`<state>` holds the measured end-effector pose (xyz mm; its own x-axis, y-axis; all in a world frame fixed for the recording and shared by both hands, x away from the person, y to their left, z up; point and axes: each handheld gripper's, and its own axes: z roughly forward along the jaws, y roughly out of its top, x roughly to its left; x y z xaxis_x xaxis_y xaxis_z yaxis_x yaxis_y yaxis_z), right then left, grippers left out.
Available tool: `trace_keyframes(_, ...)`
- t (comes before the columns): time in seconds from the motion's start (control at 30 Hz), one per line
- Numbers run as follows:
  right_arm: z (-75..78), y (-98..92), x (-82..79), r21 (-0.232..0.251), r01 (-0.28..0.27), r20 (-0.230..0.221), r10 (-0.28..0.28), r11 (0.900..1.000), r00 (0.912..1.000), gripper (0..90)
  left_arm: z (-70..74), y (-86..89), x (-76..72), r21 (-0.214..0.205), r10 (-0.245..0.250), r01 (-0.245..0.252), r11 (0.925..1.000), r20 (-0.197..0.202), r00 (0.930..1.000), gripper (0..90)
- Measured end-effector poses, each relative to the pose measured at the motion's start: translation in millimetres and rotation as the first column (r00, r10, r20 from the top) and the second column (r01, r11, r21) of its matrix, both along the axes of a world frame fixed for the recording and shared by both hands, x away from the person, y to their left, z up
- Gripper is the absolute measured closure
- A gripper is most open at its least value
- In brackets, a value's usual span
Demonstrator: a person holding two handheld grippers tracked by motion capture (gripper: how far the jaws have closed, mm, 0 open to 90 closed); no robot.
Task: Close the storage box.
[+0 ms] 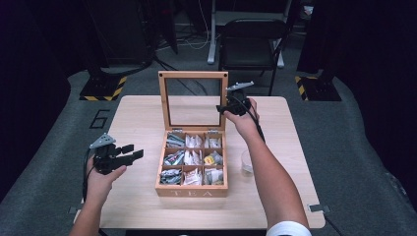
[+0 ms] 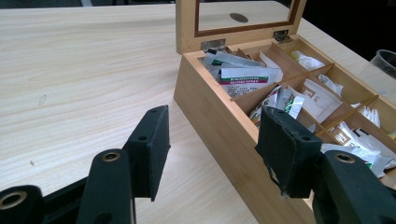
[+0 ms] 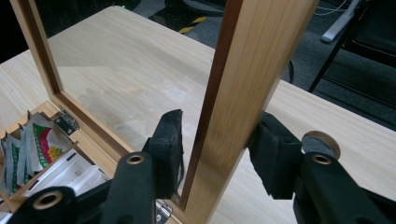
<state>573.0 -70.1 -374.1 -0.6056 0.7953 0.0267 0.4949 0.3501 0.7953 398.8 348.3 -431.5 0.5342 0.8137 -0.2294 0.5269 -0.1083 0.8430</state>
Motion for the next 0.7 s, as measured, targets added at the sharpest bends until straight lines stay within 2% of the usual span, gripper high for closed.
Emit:
trace_keyframes(0.07, 2.0, -1.3, 0.0, -0.015, -0.006, 0.004, 0.006, 0.9999, 1.0000, 59.6, 0.0, -0.2, 0.2, 0.002, -0.001, 0.001, 1.0000, 0.001, 1.0000, 43.9)
trace_keyframes(0.17, 3.7, -4.7, -1.4, 0.023, -0.007, -0.024, 0.008, 0.9997, 0.9997, 62.4, 0.3, -1.4, 1.9, 0.011, -0.006, 0.006, 0.9999, 0.001, 1.0000, 43.8)
trace_keyframes(0.3, 4.0, -10.9, -3.9, 0.064, -0.025, -0.032, 0.028, 0.9976, 0.9991, 64.7, 1.6, -4.8, 4.4, 0.026, -0.019, 0.019, 0.9995, -0.004, 0.9998, 43.7)
trace_keyframes(0.53, 6.1, -12.9, -12.8, 0.067, -0.040, -0.027, 0.042, 0.9970, 0.9988, 65.9, 9.9, -13.8, 15.4, 0.029, -0.027, 0.027, 0.9992, -0.005, 0.9996, 43.4)
trace_keyframes(0.57, 6.4, -13.2, -13.6, 0.062, -0.047, -0.019, 0.048, 0.9970, 0.9986, 66.0, 12.3, -15.5, 18.1, 0.037, -0.034, 0.034, 0.9987, -0.014, 0.9993, 43.4)
trace_keyframes(0.7, 7.5, -13.8, -18.1, 0.063, -0.053, -0.022, 0.054, 0.9966, 0.9983, 66.0, 25.2, -23.8, 30.2, 0.067, -0.054, 0.054, 0.9963, -0.002, 0.9986, 43.4)
